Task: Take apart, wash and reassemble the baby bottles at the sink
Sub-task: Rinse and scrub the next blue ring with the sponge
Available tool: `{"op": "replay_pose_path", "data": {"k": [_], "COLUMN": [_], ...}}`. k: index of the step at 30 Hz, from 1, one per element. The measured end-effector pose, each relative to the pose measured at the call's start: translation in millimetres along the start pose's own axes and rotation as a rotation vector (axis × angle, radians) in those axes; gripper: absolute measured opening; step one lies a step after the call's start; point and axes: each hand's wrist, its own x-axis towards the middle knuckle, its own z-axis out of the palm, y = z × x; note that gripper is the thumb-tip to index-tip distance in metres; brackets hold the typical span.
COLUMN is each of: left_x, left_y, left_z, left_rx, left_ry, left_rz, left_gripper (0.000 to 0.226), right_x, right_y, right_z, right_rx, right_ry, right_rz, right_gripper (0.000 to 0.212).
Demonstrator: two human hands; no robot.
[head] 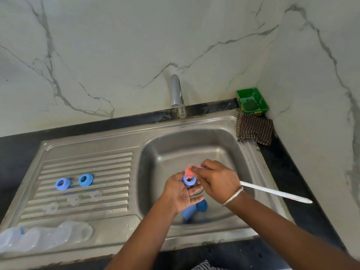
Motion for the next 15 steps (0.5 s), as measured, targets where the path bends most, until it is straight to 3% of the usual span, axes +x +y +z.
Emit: {"op": "replay_pose_path", "data": {"k": [4, 10, 15], "left_x": [5, 13, 20], "left_y": [-2, -4, -2], "left_z": [10, 16, 33], "left_rx": [0.005, 0.009, 0.1], "left_ry": [0.039, 0.154, 0.197], "left_rz": [0.039, 0.102, 0.166], "left_gripper": [0.035, 0.043, 0.038], "right_x": [1, -5, 7], "right_y": [0, 5, 44], "right_z": [9, 0, -16], "right_rx": [0.009, 0.274, 0.357], "right_ry": [-0.083, -0.262, -0.192], "right_rz": [0.115, 0.322, 0.413], "right_gripper": [0.029, 0.032, 0.038]}}
